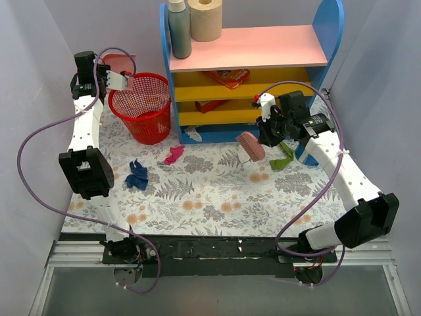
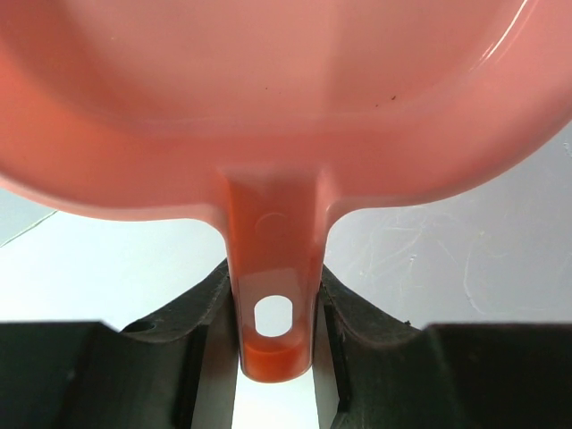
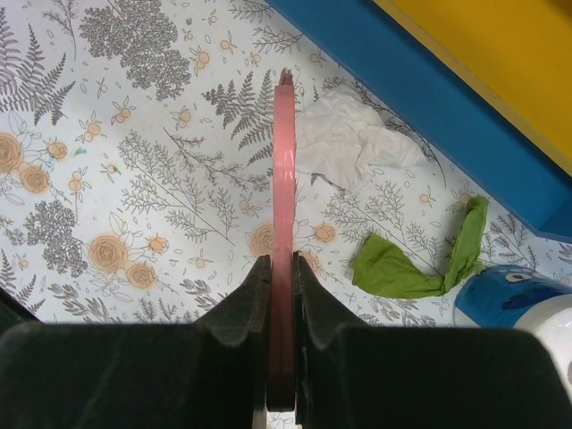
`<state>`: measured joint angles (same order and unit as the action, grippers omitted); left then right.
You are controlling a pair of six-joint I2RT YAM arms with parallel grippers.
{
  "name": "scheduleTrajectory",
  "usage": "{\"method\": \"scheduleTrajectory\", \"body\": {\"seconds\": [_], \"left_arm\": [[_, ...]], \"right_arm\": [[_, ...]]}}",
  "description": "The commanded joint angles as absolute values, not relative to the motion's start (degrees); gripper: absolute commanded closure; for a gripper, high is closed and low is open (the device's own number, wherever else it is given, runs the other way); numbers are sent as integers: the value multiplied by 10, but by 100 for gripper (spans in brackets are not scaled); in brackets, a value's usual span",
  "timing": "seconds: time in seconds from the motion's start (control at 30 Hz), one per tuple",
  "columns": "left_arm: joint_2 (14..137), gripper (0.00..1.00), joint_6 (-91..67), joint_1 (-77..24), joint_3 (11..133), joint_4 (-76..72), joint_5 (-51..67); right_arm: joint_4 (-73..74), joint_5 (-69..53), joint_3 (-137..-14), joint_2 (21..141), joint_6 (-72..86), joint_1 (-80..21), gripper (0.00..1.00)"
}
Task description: Sweep away the paper scraps from the table
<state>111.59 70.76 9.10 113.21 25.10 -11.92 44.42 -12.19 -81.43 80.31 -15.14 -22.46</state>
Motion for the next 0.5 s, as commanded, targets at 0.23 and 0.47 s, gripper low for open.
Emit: {"method": "scheduleTrajectory", "body": {"seconds": [0.23,0.47], "left_arm": [[1064,100,402,105,1235,250,-105],[906,100,66,105,1144,383,5]], "right_arm": [[424,-130,-818,787,-150,-220,99],[416,-72,-834,774,-199,-218,99]]}}
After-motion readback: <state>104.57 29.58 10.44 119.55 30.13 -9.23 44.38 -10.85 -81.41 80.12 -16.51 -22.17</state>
